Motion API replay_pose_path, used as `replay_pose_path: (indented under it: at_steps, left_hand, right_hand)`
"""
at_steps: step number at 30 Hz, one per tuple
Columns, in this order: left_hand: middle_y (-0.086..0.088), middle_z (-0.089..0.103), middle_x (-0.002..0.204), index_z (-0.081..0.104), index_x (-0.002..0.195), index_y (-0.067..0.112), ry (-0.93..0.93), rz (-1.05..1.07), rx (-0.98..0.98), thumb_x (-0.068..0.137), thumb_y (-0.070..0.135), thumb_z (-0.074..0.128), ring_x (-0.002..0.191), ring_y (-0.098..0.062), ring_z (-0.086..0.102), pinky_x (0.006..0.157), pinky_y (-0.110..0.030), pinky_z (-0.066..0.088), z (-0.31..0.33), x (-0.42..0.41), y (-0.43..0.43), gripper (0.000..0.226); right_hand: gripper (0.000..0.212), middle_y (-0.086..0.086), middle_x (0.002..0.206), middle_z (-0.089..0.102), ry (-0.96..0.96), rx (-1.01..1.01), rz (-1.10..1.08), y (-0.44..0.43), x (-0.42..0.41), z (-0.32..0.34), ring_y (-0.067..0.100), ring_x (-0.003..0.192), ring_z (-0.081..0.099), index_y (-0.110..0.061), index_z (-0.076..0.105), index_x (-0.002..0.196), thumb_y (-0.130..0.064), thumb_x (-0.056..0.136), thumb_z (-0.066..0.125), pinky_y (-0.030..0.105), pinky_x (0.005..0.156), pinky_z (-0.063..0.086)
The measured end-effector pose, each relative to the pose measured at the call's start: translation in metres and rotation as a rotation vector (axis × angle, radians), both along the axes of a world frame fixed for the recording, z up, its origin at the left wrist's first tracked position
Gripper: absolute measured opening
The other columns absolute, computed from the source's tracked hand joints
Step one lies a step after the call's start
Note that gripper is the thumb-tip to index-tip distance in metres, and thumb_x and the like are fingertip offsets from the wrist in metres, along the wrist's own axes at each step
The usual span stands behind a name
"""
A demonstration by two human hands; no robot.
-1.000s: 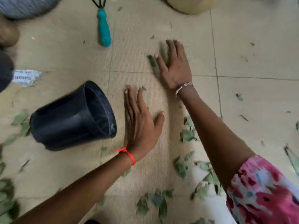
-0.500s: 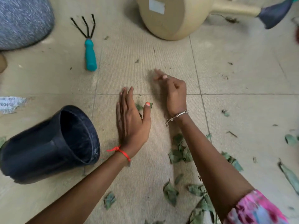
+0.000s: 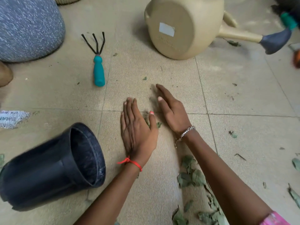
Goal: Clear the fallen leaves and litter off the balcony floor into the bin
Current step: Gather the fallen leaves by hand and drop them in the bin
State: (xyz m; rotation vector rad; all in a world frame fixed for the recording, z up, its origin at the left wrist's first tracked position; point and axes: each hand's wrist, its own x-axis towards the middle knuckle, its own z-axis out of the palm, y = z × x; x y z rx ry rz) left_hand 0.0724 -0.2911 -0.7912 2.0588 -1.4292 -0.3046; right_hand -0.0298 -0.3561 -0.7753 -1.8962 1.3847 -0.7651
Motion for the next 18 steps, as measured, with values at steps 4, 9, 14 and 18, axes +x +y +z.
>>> replay_pose_path:
  at_steps: [4,9,14,18]
  left_hand:
    - [-0.003,0.029,0.153,0.032,0.143,0.01,-0.01,0.009,-0.01,0.084,0.049,0.02,0.143,-0.014,0.02,0.118,-0.029,0.01,0.001,0.0,0.0,0.071]
    - [-0.004,0.034,0.15,0.035,0.141,0.011,0.085,0.001,-0.05,0.086,0.048,0.021,0.141,-0.015,0.026,0.117,-0.03,0.015,0.007,0.002,0.001,0.068]
    - [-0.004,0.035,0.15,0.033,0.143,0.015,0.353,0.033,-0.103,0.085,0.051,0.022,0.137,-0.018,0.033,0.109,-0.023,0.023,0.013,0.005,0.005,0.069]
    - [-0.003,0.043,0.145,0.041,0.14,0.017,0.359,-0.141,-0.084,0.082,0.056,0.015,0.133,-0.018,0.039,0.104,-0.022,0.027,0.012,0.004,0.014,0.074]
  right_hand:
    - [0.056,0.006,0.156,0.015,0.295,-0.071,-0.005,-0.06,0.015,-0.001,0.019,0.144,0.01,-0.015,0.023,0.147,-0.039,0.098,0.037,0.031,0.115,0.013]
    - [0.049,0.001,0.155,0.02,0.456,-0.025,0.126,-0.09,0.03,-0.001,0.015,0.144,0.013,-0.02,0.027,0.146,-0.038,0.101,0.025,0.03,0.115,0.006]
    - [0.045,0.001,0.15,0.033,0.269,0.076,0.368,-0.016,0.02,0.003,0.016,0.141,0.024,-0.02,0.04,0.14,-0.035,0.1,0.025,0.029,0.117,0.009]
    - [0.046,0.006,0.138,0.049,0.114,0.22,0.345,0.042,-0.019,0.014,0.017,0.129,0.045,-0.011,0.053,0.13,-0.033,0.096,0.032,0.036,0.112,0.029]
